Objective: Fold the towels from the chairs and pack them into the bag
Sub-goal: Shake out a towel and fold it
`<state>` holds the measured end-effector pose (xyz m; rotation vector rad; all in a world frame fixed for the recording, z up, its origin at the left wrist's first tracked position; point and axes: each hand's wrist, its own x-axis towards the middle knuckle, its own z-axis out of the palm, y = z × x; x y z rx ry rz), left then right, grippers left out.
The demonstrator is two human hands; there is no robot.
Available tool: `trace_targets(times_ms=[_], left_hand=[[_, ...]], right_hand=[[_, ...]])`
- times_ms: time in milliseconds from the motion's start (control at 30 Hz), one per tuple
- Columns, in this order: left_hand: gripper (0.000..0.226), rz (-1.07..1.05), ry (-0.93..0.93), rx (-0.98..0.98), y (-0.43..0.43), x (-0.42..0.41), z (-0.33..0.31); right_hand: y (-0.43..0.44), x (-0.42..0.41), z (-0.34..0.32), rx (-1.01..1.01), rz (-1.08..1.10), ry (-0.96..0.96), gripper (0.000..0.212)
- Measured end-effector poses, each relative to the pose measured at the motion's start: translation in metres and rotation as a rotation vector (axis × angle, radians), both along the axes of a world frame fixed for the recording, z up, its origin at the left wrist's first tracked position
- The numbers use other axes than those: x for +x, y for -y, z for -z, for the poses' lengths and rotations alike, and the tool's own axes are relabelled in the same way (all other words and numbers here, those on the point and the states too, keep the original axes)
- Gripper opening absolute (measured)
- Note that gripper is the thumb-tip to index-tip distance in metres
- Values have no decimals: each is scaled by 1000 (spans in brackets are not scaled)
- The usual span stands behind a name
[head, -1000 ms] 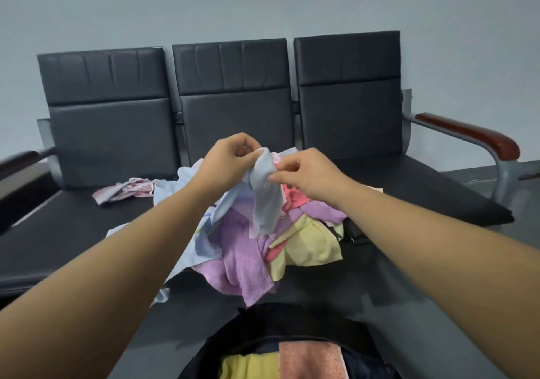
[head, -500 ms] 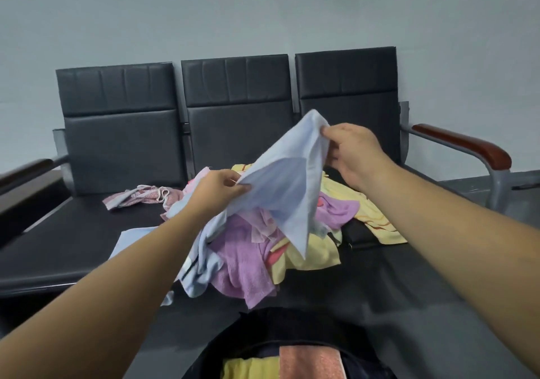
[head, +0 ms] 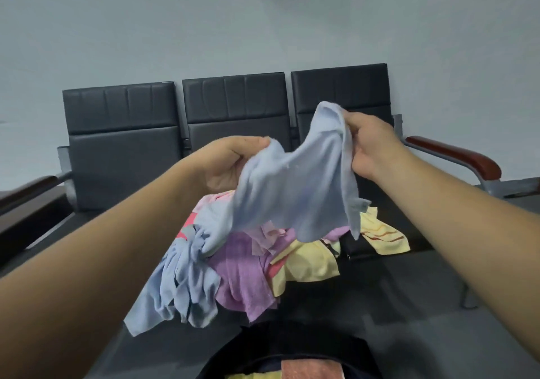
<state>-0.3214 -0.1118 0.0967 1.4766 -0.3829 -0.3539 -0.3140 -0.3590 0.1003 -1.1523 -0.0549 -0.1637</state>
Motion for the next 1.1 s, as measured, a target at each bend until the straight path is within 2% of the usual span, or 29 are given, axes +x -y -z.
trace_targets(times_ms=[67,133,200,267,333,433,567,667,700,733,800,833,900,967,1100], left_hand=[[27,40,-23,-87,2,0,3],[43,-42,58,64,5,0,8],[59,-45,109,139,8,-1,16],[54,21,201,127,13,-5,21],[46,38,325,208,20,-12,23],[26,-151,464,300,28,-17,21],[43,-356,507,291,23,-14,20],[47,-404,508,329,18,-11,22],[49,-419,502,324,17,-11,23],[53,-437,499,305,16,-10,24],[59,-514,474,275,12,-8,24],[55,-556,454,278,9,-5,25],[37,-600,425,335,1,-2,28],[19,-581,428,398,-5,-1,34],[37,-532,403,529,-16,-6,40]], right_hand=[[4,-3,-4,35,-92,-17,13],[3,0,-3,-86,-114,-34,16],[-3,-4,0,-235,-209,-26,7],[-9,-10,6,-385,-307,-22,21],[-17,-17,9,-461,-345,-21,22],[-23,-17,16,-458,-351,-23,27],[-25,-15,36,-507,-305,33,32],[-26,-19,55,-490,-451,68,53],[-26,-21,61,-564,-488,78,53],[-26,-23,67,-721,-489,99,47],[-24,-22,82,-1077,-418,128,30],[-22,-18,91,-1171,-364,118,24],[-15,-12,105,-1211,-231,78,12],[-5,-8,111,-1201,-108,27,9],[12,-3,110,-1209,13,-9,4]])
